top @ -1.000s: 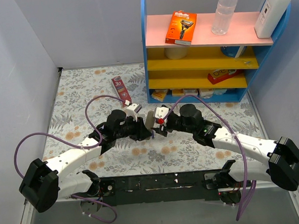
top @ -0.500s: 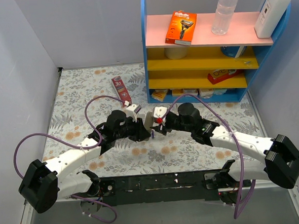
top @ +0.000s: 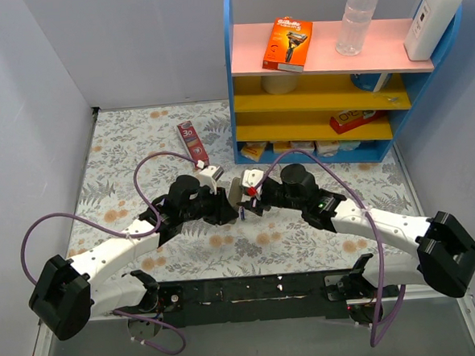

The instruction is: Load the batteries into the remote control

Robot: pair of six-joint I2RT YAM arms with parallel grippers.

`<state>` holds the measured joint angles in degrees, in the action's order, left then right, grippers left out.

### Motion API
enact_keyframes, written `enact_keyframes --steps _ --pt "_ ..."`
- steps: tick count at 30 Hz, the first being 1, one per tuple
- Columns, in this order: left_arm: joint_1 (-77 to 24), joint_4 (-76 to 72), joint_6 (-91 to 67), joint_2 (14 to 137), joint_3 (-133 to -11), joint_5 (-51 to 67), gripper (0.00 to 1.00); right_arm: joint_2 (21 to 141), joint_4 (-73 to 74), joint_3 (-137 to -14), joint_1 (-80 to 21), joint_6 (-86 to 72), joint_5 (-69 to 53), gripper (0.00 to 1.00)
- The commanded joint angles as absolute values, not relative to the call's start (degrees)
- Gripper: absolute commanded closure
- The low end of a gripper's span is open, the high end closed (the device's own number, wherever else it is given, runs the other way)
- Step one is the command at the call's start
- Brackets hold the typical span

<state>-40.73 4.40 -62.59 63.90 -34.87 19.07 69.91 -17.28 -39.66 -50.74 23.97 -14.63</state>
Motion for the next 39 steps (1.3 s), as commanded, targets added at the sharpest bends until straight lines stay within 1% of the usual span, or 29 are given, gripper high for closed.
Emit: enact_keyframes --steps 1,4,5,8,11,12,14,15,17,18,24,30,37,39 --pt "-41.6 0.4 -60.0 60.1 -37.3 23.1 1.00 71.9 -18.3 -41.1 -50.7 22.1 -10.9 0.35" --pt "-41.8 0.4 -59.0 59.3 -37.1 24.0 1.00 73.0 -18.1 -41.5 -50.7 22.2 -13.5 0.35" --pt "-41.9 0.3 -58.9 59.2 -37.0 24.4 1.00 73.8 -17.7 -41.7 -50.7 22.4 -16.4 0.36" --pt "-42.3 -1.7 -58.6 59.0 -37.0 24.1 1.00 75.7 -14.9 -43.6 -50.8 22.8 -23.8 0.39" --pt "-42.4 -2.4 -59.1 59.2 -36.7 22.9 1.00 77.3 -10.9 -45.6 -50.7 23.5 -29.8 0.44" --pt "-42.4 -2.7 -59.2 59.2 -36.5 22.7 1.00 77.7 -10.4 -45.8 -50.9 23.6 -30.9 0.49" --pt "-42.4 -3.5 -60.1 59.4 -36.1 21.5 1.00 78.1 -9.4 -46.1 -50.9 23.6 -33.6 0.56" --pt "-42.4 -3.7 -60.3 59.6 -36.1 20.3 1.00 78.3 -9.1 -46.1 -51.0 23.5 -34.1 0.61" --pt "-42.4 -3.7 -60.7 60.3 -36.3 18.8 1.00 78.7 -8.4 -46.1 -51.2 23.4 -35.2 0.65" --pt "-42.4 -3.6 -60.9 60.6 -36.4 17.6 1.00 78.8 -8.3 -46.1 -51.2 23.2 -35.2 0.69" --pt "-42.5 -3.0 -62.1 60.5 -36.1 13.6 1.00 78.6 -9.8 -45.1 -51.3 21.8 -35.7 0.78" --pt "-42.4 -0.4 -62.4 60.9 -36.5 10.0 1.00 78.6 -10.7 -45.4 -51.3 20.7 -36.5 0.82" --pt "-42.4 2.8 -63.6 61.0 -36.4 6.4 1.00 78.5 -10.7 -45.4 -51.4 20.6 -36.0 0.83" --pt "-42.4 2.9 -63.5 60.7 -36.2 6.4 1.00 78.1 -10.8 -44.8 -51.2 20.3 -34.1 0.82"
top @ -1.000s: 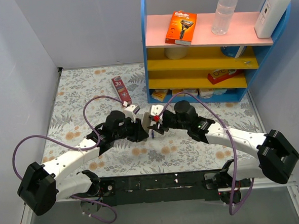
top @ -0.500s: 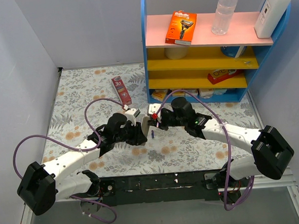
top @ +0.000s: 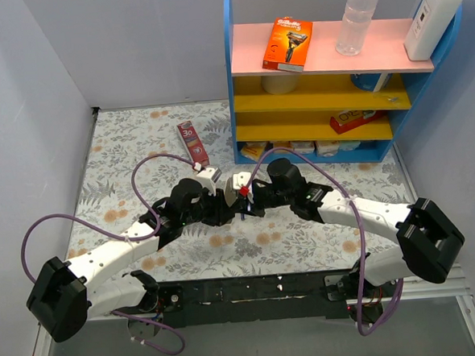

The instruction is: Load the batteries into the remote control

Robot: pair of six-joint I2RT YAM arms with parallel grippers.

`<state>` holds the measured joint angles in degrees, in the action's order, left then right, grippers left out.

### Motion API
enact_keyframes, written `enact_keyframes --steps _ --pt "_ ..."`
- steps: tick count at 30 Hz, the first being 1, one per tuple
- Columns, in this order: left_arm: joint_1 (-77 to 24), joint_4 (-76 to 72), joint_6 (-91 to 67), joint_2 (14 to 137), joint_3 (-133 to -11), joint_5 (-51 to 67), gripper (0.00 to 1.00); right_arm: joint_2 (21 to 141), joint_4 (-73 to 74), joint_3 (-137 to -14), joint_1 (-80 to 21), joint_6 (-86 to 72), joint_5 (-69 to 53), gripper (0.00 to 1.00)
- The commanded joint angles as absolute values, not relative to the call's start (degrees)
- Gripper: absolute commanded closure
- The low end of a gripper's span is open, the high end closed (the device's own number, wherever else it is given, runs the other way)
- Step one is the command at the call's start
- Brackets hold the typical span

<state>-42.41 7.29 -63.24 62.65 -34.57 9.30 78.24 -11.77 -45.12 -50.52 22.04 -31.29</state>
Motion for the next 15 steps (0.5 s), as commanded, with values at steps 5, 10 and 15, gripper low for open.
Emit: enact_keyframes --steps 5,10,15 --pt "-42.4 3.8 -63.1 60.4 -35.9 7.6 1.00 73.4 -16.0 -42.1 -51.2 19.9 -24.8 0.67" --pt "-42.4 3.8 -62.6 59.6 -35.9 9.5 1.00 70.1 -19.9 -40.1 -50.9 21.4 -15.8 0.37" --pt "-42.4 4.0 -62.1 59.6 -36.2 11.3 1.00 70.2 -23.0 -40.5 -50.4 22.1 -14.9 0.28"
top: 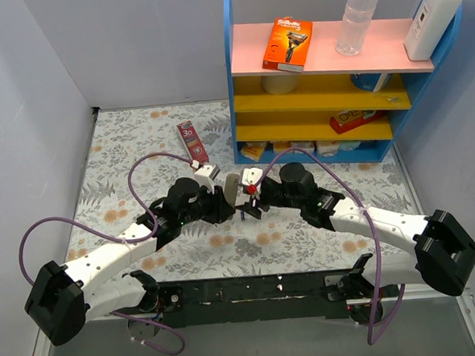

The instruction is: Load the batteries into the remote control

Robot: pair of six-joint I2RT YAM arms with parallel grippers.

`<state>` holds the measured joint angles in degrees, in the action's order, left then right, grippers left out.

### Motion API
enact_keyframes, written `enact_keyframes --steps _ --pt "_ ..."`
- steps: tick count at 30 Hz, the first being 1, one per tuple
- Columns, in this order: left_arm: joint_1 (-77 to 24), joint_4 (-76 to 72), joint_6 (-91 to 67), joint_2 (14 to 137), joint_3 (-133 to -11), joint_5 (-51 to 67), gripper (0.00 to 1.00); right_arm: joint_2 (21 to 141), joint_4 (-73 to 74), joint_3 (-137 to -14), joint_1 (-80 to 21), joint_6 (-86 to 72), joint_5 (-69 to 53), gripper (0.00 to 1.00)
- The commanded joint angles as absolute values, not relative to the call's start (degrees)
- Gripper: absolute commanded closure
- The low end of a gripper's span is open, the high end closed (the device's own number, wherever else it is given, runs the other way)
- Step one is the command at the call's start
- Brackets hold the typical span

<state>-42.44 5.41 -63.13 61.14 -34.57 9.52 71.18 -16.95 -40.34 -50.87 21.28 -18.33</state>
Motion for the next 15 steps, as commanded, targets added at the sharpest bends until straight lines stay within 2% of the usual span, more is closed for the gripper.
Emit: enact_keyframes --steps 1,15 --pt "-42.4 4.0 -62.1 59.6 -36.3 11.6 1.00 70.7 -23.3 -40.9 -50.4 22.2 -15.0 0.27" --pt "-42.4 4.8 -61.7 59.1 -37.1 12.5 1.00 73.5 -23.5 -43.9 -49.8 24.3 -17.7 0.28"
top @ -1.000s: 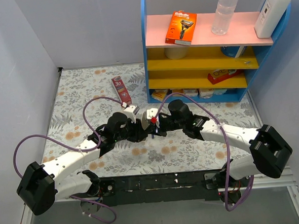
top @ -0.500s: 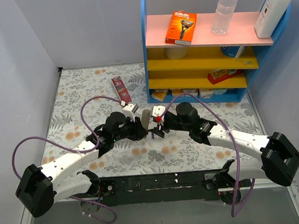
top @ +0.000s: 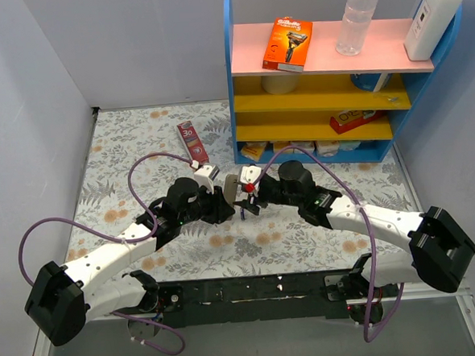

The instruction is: Load the batteries into the remote control

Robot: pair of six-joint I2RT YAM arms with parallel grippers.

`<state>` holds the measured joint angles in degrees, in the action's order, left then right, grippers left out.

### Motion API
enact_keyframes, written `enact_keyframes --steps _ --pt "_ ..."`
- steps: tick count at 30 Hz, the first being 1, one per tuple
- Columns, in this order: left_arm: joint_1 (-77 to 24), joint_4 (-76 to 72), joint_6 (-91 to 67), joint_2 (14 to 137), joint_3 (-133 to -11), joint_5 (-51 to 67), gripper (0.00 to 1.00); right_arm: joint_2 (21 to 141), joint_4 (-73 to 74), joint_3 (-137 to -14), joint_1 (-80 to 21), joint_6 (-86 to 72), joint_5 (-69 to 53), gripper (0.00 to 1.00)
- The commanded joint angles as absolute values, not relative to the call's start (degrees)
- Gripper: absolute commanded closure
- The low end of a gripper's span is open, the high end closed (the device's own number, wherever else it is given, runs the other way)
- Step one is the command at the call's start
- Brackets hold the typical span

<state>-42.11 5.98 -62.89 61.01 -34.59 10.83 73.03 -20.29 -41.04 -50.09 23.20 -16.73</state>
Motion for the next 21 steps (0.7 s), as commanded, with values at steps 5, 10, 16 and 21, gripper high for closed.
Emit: enact_keyframes --steps 5,10,16,21 --pt "-42.4 5.1 -62.0 59.9 -37.4 12.4 1.00 73.5 -23.6 -44.6 -49.7 24.3 -19.1 0.31" --pt "-42.4 5.2 -62.2 60.6 -37.8 12.2 1.00 74.3 -22.8 -45.3 -49.7 24.5 -20.7 0.33" --pt "-42.4 5.4 -62.1 60.4 -38.1 12.1 1.00 75.1 -22.0 -45.2 -49.7 24.3 -21.3 0.36" --pt "-42.4 5.4 -62.6 60.3 -38.2 11.4 1.00 75.4 -21.7 -44.5 -49.8 23.6 -20.7 0.39"
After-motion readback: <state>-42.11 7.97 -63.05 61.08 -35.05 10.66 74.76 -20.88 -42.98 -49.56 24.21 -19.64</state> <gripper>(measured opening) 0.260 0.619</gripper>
